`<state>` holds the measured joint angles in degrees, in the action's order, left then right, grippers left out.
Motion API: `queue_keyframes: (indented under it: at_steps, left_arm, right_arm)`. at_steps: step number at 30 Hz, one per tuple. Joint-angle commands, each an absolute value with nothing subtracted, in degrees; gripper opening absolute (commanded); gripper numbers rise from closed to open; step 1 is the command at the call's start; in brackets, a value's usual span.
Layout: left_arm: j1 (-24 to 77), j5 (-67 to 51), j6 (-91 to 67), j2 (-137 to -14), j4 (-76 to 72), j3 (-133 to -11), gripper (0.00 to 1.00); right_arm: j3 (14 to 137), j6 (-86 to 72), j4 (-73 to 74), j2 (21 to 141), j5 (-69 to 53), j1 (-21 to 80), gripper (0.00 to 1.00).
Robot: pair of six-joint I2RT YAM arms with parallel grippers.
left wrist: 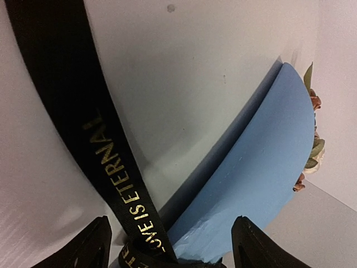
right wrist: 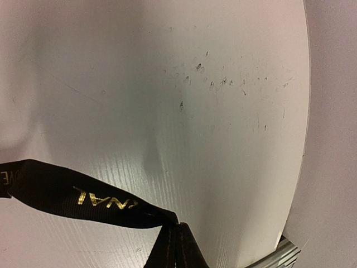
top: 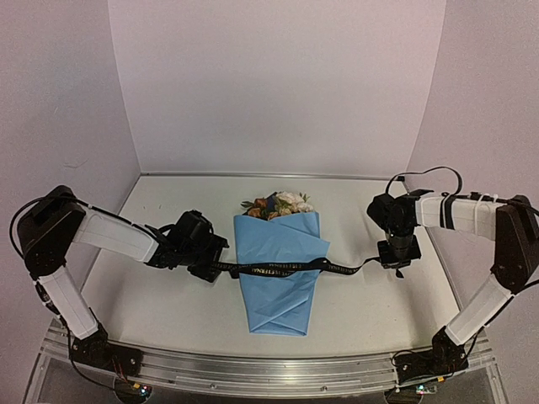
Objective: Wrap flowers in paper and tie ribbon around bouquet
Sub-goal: Adjust the ribbon on the folded bouquet.
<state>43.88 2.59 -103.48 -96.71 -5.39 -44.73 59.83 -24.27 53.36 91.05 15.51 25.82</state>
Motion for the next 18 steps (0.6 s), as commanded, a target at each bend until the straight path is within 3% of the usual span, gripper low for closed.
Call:
queue_keyframes:
  at_steps: [1, 11, 18]
  left_arm:
    - [45.87, 2.72, -106.88, -100.24, -6.84, -49.26, 0.73]
    - [46.93, 4.14, -110.3, -102.75, -3.22, -50.91, 0.5]
    - [45.66, 4.33, -109.41, -105.09, -6.94, -50.56, 0.17]
  right_arm:
    - [59.16, -23.71, 52.87, 88.74, 16.82, 26.16, 0.0]
    - [59.24, -22.43, 52.86, 87.23, 17.85, 26.13, 0.0]
    - [59.19, -22.09, 52.83, 86.56, 18.21, 26.13, 0.0]
